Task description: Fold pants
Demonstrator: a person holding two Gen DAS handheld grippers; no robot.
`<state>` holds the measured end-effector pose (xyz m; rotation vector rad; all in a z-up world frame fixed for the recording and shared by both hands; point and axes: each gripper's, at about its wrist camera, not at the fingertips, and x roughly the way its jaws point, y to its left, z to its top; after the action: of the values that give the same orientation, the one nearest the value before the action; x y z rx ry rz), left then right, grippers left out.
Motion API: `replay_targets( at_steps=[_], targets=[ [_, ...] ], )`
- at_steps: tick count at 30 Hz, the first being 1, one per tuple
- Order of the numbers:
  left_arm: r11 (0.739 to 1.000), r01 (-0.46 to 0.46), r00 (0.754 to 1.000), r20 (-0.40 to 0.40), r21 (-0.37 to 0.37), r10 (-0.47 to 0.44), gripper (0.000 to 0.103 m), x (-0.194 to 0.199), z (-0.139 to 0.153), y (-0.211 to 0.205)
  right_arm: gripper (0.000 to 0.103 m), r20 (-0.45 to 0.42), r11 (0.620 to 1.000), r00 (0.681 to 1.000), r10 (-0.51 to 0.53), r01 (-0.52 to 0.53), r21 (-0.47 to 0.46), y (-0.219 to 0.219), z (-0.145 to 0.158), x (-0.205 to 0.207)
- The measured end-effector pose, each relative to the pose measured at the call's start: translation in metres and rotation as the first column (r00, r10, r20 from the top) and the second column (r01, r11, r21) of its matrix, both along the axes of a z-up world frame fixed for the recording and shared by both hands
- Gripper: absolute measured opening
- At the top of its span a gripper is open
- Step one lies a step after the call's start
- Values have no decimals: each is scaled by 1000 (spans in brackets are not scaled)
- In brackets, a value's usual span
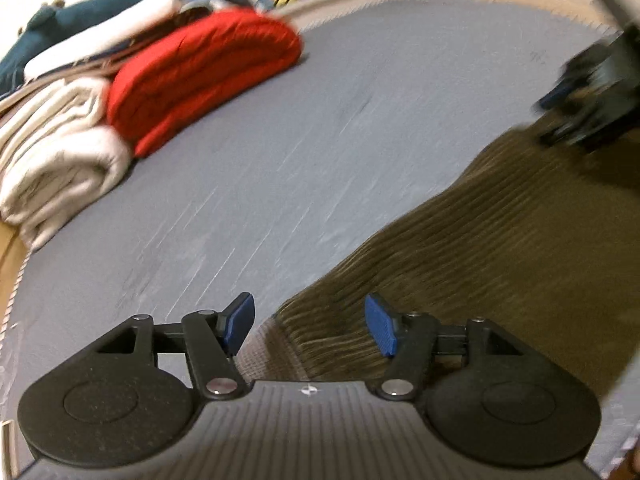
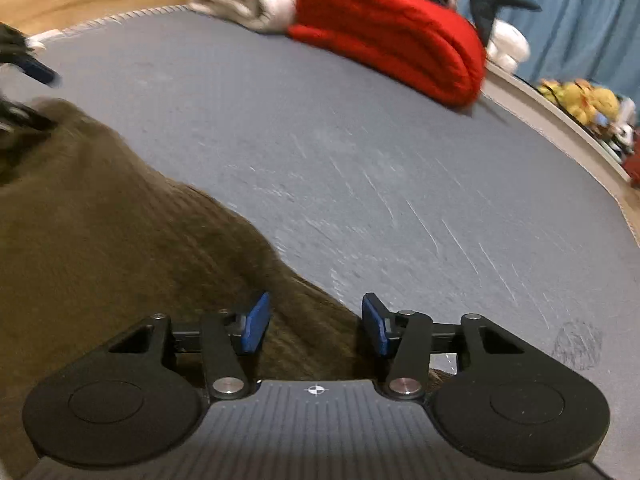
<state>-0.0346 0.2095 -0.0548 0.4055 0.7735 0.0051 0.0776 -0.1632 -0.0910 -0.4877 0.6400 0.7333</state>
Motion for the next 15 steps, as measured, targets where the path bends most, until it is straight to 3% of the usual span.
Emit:
replay_targets(
  at_steps=[3,5,7,8,15],
  targets=[
    [992,71,997,9,-109,-71,67,-15,12,3,58,-7,999,999,-39,39,3,8,1,8],
    [985,104,991,-68,-140,-114,67,-19,4,5,58,2,998,998,-55,55,-11,15,2,9],
    [993,76,969,-227,-90,-95,66,-19,-23,10,59,16,997,998,-66,66,-31,20,3,9],
    [994,98,963,-248,-44,-106,67,-23,-31,9,60,23,997,997,-71,72,-41,22,4,9],
    [991,121,973,-194,-51,-129,66,-38,-13,4,63,78,995,993,-89,92,-31,14,24,-5]
  ],
)
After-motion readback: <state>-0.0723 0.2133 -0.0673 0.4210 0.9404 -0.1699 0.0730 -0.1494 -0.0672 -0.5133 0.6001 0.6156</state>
